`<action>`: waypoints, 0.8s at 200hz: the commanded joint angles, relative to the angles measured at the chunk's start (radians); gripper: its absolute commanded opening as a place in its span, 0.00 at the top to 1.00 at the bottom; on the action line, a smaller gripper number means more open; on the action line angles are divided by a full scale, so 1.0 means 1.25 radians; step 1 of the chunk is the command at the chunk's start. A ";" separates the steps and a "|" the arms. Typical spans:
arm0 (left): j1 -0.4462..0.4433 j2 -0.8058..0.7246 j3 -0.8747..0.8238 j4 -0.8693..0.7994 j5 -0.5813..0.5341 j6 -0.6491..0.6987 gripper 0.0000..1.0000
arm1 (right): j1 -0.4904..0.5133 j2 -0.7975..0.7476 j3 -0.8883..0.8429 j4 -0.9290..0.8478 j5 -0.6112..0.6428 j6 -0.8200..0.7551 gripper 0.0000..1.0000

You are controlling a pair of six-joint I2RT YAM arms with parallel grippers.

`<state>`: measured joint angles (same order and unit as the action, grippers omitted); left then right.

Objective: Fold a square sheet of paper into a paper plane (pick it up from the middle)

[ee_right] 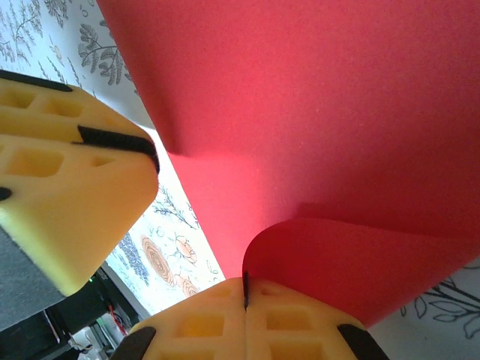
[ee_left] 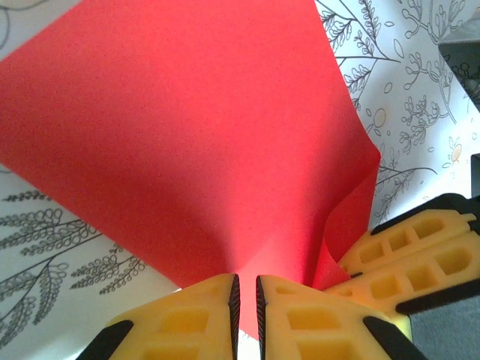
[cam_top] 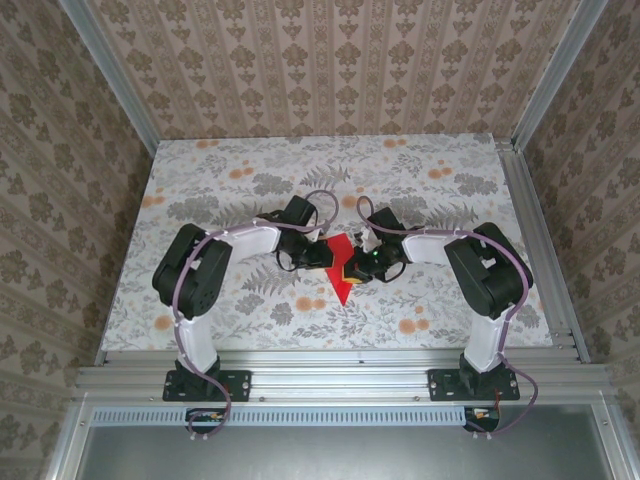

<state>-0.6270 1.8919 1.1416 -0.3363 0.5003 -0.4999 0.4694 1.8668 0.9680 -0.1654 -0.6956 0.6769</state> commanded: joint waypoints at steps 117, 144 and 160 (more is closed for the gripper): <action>-0.005 0.049 -0.001 -0.005 -0.009 0.024 0.84 | 0.018 0.032 0.041 -0.021 0.011 0.002 0.96; -0.005 0.050 -0.001 -0.010 -0.008 0.029 0.84 | 0.020 0.038 0.046 -0.028 0.015 -0.003 0.96; -0.005 0.049 -0.002 -0.010 -0.007 0.028 0.84 | 0.021 0.044 0.048 -0.038 0.019 -0.009 0.96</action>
<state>-0.6277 1.9274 1.1461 -0.3313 0.4992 -0.4923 0.4873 1.8915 1.0035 -0.1661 -0.6880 0.6769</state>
